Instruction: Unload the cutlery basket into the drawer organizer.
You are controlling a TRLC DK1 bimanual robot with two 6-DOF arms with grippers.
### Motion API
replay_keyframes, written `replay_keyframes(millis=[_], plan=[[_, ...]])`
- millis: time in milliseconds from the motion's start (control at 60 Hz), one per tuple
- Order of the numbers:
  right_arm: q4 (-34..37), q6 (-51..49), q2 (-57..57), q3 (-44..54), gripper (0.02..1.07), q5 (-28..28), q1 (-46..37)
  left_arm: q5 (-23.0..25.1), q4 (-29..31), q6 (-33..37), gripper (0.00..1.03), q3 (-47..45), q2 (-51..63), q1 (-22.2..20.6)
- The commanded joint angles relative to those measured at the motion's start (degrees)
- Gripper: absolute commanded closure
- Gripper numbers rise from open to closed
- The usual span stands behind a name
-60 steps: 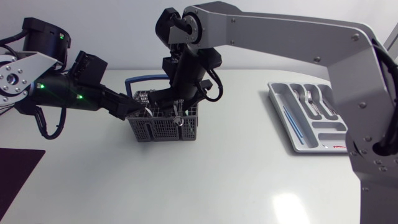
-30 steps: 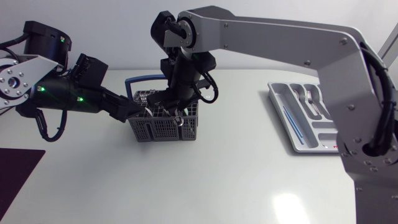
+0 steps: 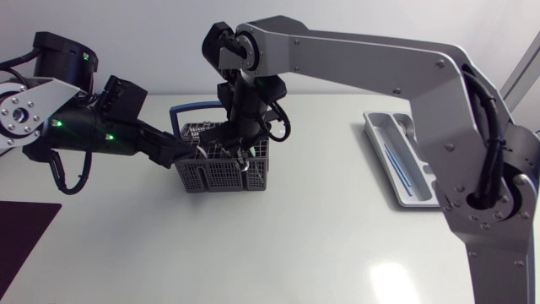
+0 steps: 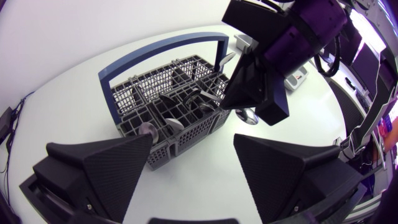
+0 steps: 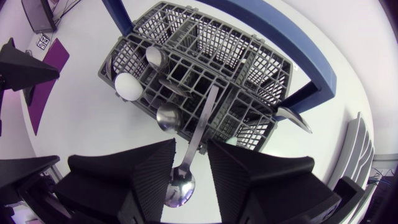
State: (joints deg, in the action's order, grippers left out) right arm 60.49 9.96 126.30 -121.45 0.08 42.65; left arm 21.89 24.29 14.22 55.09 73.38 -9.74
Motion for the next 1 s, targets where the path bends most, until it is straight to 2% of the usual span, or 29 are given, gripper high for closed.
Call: replay_keyframes(millis=[0,300,450,533,717,983], plan=[[0.9,1.5,2.0,-0.3,0.65,0.7,0.0,0.6,-0.6,1.5,0.12,-1.5,-1.1,0.4],[0.9,1.8,2.7,0.3,0.66,1.4,0.0,0.7,-1.1,1.5,0.12,-1.9,-1.1,0.3],[0.9,1.7,2.7,1.0,0.70,1.4,0.1,0.7,-1.3,1.5,0.12,-2.2,-1.1,0.2],[0.7,1.7,2.6,1.3,0.76,2.1,0.1,0.7,-1.3,1.5,0.12,-2.4,-1.1,0.2],[0.6,1.4,2.9,2.1,0.80,2.6,0.1,0.7,-1.3,1.5,0.12,-2.4,-1.2,0.2],[-0.4,0.6,2.9,2.8,0.94,2.6,0.3,0.7,-1.3,1.5,0.12,-2.9,-1.3,0.1]])
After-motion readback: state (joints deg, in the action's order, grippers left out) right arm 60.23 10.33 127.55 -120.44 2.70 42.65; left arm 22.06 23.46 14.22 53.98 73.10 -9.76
